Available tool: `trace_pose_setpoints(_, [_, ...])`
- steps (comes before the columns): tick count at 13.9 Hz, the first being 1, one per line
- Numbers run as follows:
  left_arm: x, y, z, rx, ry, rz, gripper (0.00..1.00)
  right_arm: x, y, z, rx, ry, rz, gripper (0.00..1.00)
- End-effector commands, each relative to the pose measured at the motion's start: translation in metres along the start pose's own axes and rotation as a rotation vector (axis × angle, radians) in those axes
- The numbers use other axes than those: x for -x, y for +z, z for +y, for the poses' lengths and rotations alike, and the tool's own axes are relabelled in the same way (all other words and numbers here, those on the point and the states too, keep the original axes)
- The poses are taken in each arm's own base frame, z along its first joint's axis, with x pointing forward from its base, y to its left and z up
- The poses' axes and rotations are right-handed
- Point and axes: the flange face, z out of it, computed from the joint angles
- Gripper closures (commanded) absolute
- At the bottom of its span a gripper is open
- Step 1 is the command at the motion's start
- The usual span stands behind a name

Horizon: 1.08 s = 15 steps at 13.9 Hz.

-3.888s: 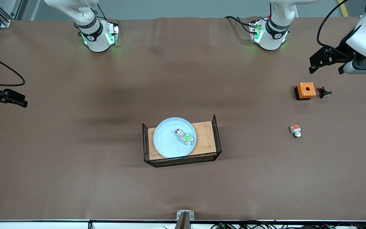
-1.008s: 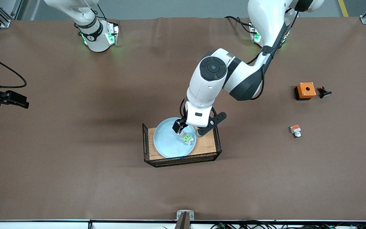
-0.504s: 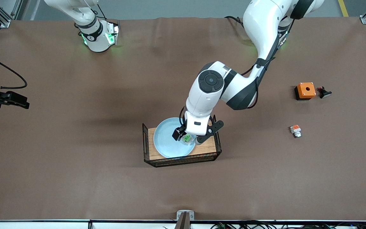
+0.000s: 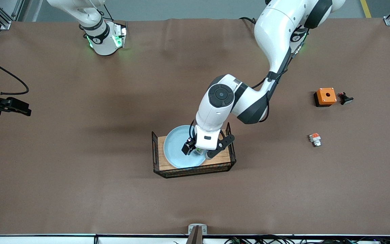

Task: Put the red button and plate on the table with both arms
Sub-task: 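Reach the left gripper over the plate toward the green button block, then close the left gripper on the white-and-green button block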

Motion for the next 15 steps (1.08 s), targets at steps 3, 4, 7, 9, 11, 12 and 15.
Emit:
trace_pose_setpoints(3, [0.000,-0.001,0.007,0.016,-0.003,0.017,0.15,-0.002,0.000,0.001,0.006,0.003,0.002,0.00])
trace_pose_setpoints(4, [0.002,-0.001,0.007,0.016,0.000,0.016,0.19,-0.002,0.000,0.001,0.006,0.003,0.002,0.00])
trace_pose_setpoints(7, [-0.003,-0.001,0.006,0.013,0.002,0.026,0.23,-0.002,0.000,0.001,0.006,0.003,0.002,0.00])
trace_pose_setpoints(9, [-0.004,0.006,0.004,0.005,0.002,0.030,0.23,-0.002,0.000,0.001,0.006,0.003,0.002,0.00])
trace_pose_setpoints(11, [-0.004,0.007,0.004,0.004,0.005,0.030,0.28,-0.002,0.000,0.001,0.006,0.003,0.002,0.00])
trace_pose_setpoints(12, [-0.004,0.007,0.004,0.004,0.009,0.030,0.31,-0.002,0.000,0.001,0.006,0.003,0.002,0.00])
trace_pose_setpoints(15, [-0.005,0.007,0.003,0.001,0.009,0.030,0.51,-0.002,0.000,0.003,0.006,0.006,0.002,0.00])
